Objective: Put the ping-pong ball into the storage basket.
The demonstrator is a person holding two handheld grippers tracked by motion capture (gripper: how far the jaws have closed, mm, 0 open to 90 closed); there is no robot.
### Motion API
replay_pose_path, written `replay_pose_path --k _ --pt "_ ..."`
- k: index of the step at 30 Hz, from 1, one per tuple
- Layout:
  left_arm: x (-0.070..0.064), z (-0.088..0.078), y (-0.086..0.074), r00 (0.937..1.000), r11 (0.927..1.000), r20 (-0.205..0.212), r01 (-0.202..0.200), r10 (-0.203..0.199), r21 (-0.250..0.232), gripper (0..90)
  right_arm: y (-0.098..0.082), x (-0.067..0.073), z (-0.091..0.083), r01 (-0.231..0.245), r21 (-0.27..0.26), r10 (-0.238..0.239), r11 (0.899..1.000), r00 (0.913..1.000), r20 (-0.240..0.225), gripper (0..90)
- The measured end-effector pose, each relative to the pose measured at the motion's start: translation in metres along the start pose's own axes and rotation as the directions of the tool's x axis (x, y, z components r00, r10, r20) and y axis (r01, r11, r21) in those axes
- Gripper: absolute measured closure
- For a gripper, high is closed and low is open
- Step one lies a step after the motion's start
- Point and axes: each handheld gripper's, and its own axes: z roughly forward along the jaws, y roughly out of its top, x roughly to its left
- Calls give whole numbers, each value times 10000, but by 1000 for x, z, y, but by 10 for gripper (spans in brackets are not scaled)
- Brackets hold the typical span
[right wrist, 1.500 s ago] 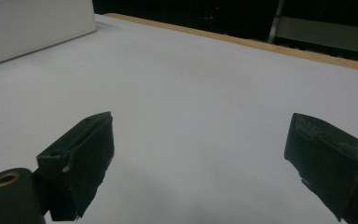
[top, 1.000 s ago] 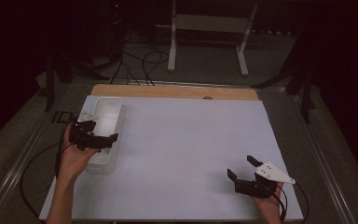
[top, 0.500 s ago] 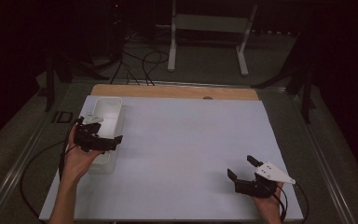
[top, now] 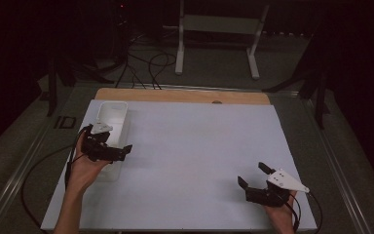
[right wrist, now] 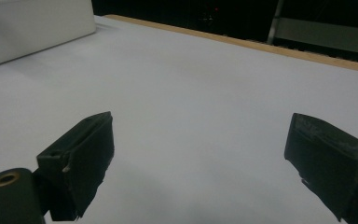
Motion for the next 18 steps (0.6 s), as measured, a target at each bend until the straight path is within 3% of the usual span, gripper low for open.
replay_pose_path --k 10,18 --pt "-7 1 -1 9996 9996 100 -263 264 -53 4 0 0 0 -20 9 20 10000 10000 4 78" --pt "-18 2 -2 9970 9974 284 -716 719 -100 4 0 0 0 -16 4 16 10000 10000 7 78"
